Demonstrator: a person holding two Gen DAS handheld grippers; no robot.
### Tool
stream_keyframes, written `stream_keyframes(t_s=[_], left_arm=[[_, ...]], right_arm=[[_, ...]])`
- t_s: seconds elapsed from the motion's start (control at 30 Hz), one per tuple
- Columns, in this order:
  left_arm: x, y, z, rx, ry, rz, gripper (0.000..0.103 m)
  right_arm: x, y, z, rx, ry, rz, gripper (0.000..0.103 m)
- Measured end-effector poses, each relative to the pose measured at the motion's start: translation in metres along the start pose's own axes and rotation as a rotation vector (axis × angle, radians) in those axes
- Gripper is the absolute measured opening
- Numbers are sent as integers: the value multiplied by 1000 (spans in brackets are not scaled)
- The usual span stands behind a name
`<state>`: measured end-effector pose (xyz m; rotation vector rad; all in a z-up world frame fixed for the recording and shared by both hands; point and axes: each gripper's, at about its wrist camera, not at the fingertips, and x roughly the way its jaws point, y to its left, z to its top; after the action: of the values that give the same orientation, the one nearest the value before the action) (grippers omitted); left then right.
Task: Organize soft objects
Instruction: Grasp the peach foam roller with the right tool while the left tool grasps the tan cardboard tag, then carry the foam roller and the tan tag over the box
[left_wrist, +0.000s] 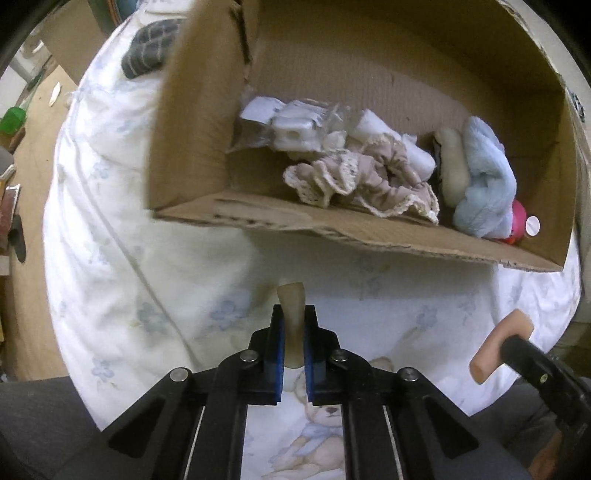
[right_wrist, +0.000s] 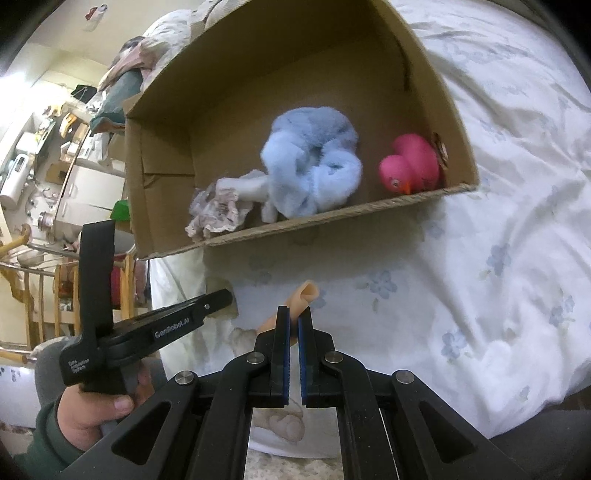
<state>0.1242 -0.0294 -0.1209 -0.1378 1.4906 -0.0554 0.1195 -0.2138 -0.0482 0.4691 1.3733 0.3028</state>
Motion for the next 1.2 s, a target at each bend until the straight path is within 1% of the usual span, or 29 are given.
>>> stream_keyframes(t_s=[0.07, 0.2, 0.43, 0.6, 0.67, 0.7, 0.77, 0.87, 0.97, 1.07, 1.2], left_arm=[[-4, 7, -1, -12, -9, 2, 8], [-18, 22, -3, -32, -35, -17, 7], [-66, 36, -23, -27, -129, -53, 7], [-110, 42, -36, -26, -207, -119, 7], [-125, 49, -35, -52, -223, -204, 7], [-134, 49, -33, -60, -232, -227, 7], [-147, 35, -22, -54, -259, -234, 7], [-169, 23, -4, 2, -325, -218, 7], [-174, 4, 13, 35, -362, -213, 7], [-166, -11, 31, 71, -364, -199, 8], [-137, -28, 44, 120, -354, -162, 8]], right_arm=[[0, 2, 1, -6, -2, 5, 5], [0, 6, 1, -15, -4, 7, 5], [-6, 14, -2, -29, -25, 19, 5], [-26, 26, -3, -60, -70, 40, 5], [-37, 32, -1, -68, -90, 48, 5], [-43, 35, 1, -71, -104, 54, 5], [-56, 41, 7, -90, -138, 58, 5], [-76, 48, 19, -125, -196, 68, 5], [-86, 51, 36, -158, -236, 61, 5], [-79, 49, 53, -168, -243, 44, 5], [-58, 39, 65, -159, -238, 21, 5]])
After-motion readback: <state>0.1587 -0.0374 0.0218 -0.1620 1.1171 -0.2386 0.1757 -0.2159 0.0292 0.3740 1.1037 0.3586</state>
